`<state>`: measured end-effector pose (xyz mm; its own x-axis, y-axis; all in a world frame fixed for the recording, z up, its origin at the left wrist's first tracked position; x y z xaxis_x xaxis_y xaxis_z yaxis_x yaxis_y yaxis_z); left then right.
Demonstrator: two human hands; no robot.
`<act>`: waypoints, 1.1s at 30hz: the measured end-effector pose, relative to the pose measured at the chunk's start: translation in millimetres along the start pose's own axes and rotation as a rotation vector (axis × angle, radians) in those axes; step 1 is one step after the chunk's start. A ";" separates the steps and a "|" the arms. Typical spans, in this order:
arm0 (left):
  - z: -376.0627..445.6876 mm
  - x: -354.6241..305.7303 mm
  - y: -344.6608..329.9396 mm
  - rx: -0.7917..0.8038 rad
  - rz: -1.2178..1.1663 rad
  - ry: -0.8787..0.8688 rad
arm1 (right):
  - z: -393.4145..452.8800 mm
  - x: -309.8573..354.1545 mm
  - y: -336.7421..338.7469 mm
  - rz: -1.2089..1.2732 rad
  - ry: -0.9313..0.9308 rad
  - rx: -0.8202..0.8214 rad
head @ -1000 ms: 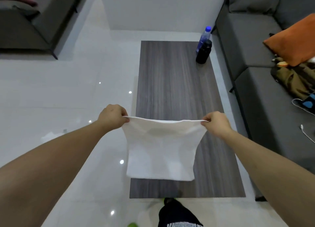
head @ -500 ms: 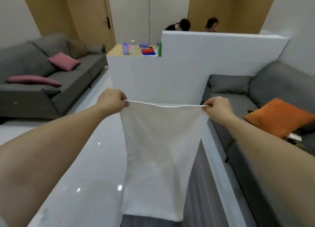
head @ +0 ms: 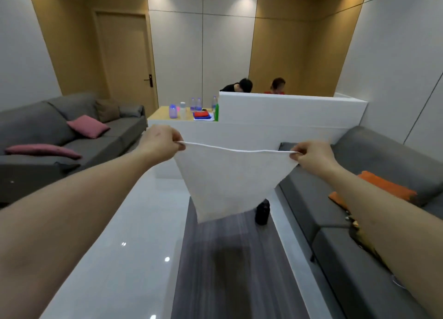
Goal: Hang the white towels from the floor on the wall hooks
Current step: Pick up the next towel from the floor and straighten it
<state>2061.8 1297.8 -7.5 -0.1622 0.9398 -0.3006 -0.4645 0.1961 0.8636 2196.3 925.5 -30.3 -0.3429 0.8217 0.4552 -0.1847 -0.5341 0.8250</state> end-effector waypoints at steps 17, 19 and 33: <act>-357.7 70.3 -171.1 0.628 -0.012 0.106 | -377.4 -93.0 -152.1 -0.171 -0.337 0.532; -395.1 74.9 -180.2 0.714 0.001 0.105 | -416.5 -100.2 -161.8 -0.200 -0.345 0.592; -437.5 73.4 -229.1 0.903 0.014 0.101 | -470.2 -145.6 -197.7 -0.200 -0.457 0.713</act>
<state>1775.4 1199.5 -404.4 -0.2577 0.9233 -0.2846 0.3905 0.3690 0.8434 1849.7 817.9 -417.2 0.0659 0.9677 0.2433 0.4717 -0.2451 0.8470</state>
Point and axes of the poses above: each hand's wrist, its own z-axis towards the middle knuckle, its own y-axis out of the back of the hand, x = y × z, the point moved 2 cm from there along z, towards the middle knuckle, and after that the axes turned 3 degrees about -y, right-handed, at the moved point
